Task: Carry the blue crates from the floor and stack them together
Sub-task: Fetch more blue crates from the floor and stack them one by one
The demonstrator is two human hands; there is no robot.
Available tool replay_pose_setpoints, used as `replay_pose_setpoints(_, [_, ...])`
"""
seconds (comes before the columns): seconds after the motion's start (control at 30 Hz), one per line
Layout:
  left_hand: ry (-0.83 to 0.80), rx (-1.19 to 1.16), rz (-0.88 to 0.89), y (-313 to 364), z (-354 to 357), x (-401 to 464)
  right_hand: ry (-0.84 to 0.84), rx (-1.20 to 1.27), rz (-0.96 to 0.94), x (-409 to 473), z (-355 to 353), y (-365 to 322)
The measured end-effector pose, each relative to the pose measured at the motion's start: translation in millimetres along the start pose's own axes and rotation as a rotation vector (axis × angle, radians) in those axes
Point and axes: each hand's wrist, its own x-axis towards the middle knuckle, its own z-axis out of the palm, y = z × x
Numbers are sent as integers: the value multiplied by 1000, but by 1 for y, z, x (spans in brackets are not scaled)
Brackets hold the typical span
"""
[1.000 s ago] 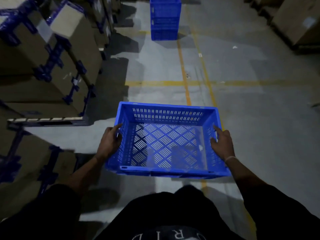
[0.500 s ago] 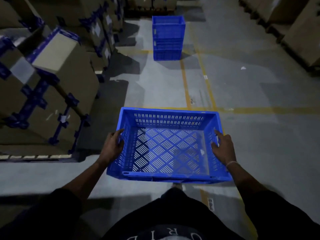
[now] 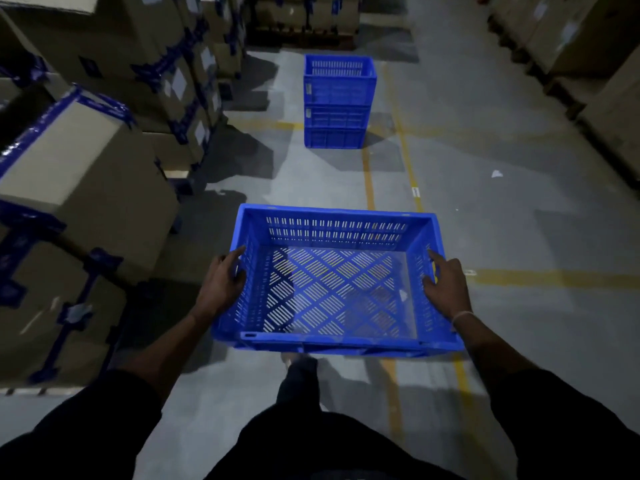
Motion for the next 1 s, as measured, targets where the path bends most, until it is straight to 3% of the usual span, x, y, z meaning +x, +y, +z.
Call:
replay_pose_setpoints(0.53, [-102,7,19,-2,-7,433,-8,8,51,382,81,-81])
replay_pose_setpoints(1.0, [-74,41,-32,42,51,790,-49,7,64,755,113,-92])
